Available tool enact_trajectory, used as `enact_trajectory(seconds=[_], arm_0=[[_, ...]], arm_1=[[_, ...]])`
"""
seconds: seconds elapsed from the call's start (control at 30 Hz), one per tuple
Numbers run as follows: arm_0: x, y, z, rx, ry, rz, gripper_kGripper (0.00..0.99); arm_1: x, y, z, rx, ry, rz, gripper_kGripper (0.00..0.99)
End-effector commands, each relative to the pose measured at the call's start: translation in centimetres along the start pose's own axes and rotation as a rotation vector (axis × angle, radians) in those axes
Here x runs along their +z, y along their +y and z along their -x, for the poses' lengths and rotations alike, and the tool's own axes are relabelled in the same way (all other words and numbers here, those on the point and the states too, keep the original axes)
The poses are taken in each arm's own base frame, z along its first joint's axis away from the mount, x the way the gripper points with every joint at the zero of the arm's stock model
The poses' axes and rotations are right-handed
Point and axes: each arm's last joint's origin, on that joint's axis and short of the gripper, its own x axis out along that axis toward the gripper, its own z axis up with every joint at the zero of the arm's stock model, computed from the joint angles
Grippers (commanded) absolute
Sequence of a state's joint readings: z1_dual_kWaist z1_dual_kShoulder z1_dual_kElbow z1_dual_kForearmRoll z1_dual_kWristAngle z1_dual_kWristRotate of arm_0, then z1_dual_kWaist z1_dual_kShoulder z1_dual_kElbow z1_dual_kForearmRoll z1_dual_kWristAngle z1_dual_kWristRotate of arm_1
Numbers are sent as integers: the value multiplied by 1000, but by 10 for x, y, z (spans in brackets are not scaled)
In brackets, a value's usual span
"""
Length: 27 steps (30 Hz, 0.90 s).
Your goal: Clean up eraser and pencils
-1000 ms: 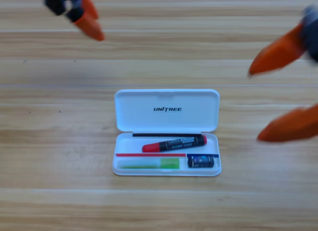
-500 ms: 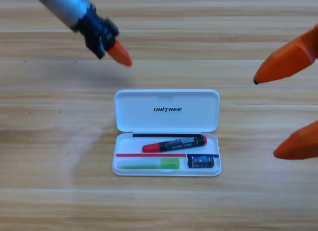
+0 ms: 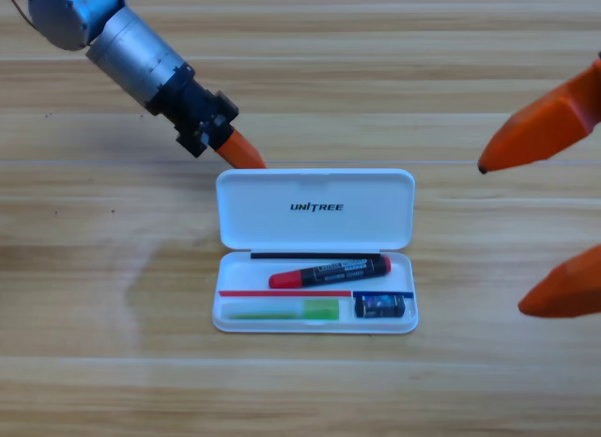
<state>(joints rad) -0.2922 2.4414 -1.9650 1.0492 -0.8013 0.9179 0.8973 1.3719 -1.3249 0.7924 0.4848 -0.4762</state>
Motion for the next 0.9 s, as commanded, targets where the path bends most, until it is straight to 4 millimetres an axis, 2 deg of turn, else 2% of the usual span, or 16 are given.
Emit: enact_trajectory(seconds=[0.03,0.43,0.9], arm_0=[[-12,0,-34,-100,39,37,0],[-3,-24,-48,-165,68,16,0],[4,-49,-46,-188,82,-4,0]], arm_1=[[-9,2,4,-1,-7,-8,948],[-8,-1,-1,6,-1,-14,948],[-8,-1,-1,10,-3,-17,948]])
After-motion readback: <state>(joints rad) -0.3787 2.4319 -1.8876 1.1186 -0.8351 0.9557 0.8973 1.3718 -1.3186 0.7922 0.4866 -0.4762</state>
